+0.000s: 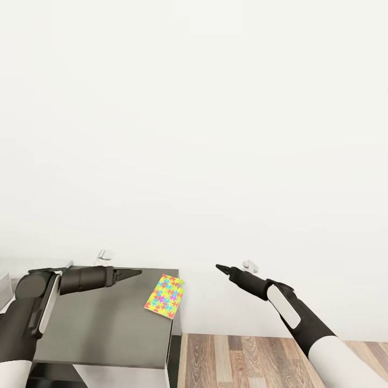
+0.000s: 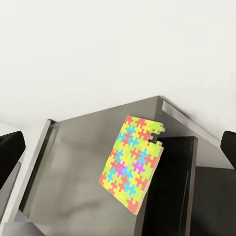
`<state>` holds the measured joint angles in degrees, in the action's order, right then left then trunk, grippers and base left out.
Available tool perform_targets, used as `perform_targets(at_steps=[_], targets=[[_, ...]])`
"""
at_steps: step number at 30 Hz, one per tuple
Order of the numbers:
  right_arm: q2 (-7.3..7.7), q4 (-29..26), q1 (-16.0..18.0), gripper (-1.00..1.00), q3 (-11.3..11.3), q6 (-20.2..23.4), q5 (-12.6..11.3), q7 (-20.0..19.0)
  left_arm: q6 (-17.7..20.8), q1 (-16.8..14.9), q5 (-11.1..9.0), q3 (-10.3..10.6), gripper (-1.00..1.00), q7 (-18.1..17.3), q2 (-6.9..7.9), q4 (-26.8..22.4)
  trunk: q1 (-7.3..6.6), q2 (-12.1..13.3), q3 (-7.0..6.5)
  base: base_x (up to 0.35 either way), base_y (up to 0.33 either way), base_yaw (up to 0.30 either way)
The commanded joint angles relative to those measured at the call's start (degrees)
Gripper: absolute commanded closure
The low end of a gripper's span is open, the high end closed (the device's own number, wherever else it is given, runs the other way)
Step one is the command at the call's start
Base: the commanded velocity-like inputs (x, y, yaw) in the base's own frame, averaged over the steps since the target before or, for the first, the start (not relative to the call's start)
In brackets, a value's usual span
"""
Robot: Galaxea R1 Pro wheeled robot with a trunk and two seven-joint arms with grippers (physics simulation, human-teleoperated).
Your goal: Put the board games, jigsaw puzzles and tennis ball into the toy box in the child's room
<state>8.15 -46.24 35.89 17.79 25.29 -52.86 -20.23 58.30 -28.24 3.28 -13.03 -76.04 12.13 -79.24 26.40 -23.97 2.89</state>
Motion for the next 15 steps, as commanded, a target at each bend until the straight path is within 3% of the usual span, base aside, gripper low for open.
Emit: perform_targets(at_steps=[1, 15], targets=[[0.03, 0.00, 0.06, -1.00, 0.10, 0.15, -0.37, 0.01, 0.64, -0.06, 0.33, -0.06, -1.00, -0.51, -0.01, -0.03, 0.26, -0.55, 0.32, 0.000, 0.000, 0.000], [-0.12, 0.01, 0.08, -1.00, 0.04, 0.37, -0.49, -0.15, 0.68, -0.06, 0.32, 0.35, -1.00, -0.68, -0.01, -0.03, 3.34, -6.17, 2.83, 0.000, 0.000, 0.000]])
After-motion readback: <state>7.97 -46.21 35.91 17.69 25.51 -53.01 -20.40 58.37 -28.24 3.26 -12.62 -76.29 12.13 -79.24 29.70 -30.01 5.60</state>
